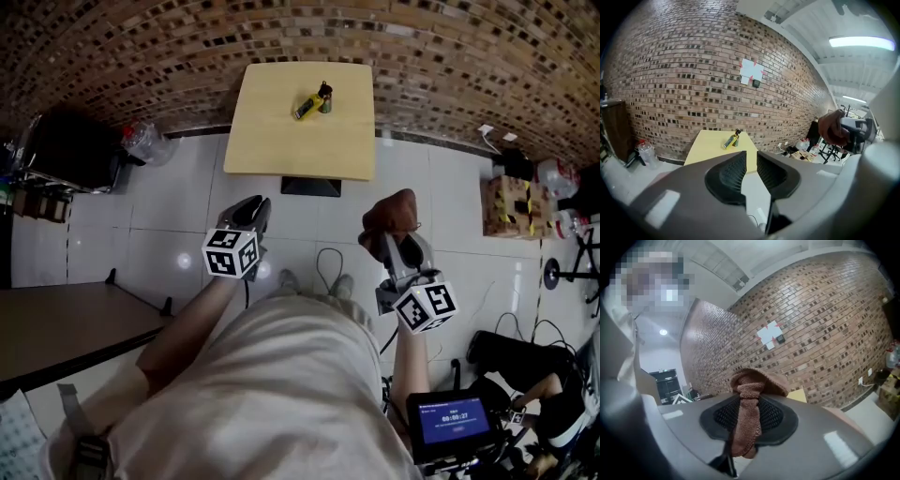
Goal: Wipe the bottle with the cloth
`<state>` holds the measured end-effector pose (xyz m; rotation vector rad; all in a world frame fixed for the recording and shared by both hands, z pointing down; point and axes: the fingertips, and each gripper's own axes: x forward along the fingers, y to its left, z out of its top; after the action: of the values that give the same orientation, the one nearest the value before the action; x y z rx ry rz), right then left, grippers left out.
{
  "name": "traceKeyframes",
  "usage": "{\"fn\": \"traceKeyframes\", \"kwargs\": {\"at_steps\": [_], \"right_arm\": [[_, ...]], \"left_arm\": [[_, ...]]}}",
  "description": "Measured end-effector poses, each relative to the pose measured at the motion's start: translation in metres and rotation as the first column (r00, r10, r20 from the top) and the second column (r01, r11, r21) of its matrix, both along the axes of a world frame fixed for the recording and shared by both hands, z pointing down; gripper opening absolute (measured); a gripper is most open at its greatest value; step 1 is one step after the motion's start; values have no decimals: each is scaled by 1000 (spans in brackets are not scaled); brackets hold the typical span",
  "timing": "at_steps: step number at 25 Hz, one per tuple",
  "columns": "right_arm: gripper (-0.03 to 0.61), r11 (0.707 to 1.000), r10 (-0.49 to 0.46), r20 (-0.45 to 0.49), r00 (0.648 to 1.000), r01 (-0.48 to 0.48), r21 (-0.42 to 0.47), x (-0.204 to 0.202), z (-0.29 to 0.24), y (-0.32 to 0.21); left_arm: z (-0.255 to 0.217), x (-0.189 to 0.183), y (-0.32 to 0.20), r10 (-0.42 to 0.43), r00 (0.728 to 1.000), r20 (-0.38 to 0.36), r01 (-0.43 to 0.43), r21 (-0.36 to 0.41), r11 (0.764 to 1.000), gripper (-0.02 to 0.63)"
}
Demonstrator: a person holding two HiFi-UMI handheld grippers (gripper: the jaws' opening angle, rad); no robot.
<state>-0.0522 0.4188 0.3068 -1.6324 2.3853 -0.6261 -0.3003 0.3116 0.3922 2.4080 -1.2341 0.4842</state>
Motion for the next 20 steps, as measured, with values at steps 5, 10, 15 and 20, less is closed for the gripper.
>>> {"fn": "traceKeyframes", "kwargs": {"at_steps": [5, 10, 15, 20], "right_arm": [[84, 997, 25, 11, 1000, -24, -76, 9, 28, 20], [84, 995, 13, -7, 1000, -14, -103, 5, 42, 20], [84, 990, -5, -43, 999, -1, -140, 1, 58, 15], [84, 986, -14, -57, 998, 5, -166, -4, 68, 6]], "left_arm": [[12, 13, 24, -11, 999, -38, 9, -58, 998, 74], [26, 5, 34, -37, 999, -16, 36, -79, 996, 71], [39, -6, 46, -78, 997, -15, 76, -103, 992, 71], [42, -19, 47, -115, 993, -18, 112, -109, 988, 71]]}}
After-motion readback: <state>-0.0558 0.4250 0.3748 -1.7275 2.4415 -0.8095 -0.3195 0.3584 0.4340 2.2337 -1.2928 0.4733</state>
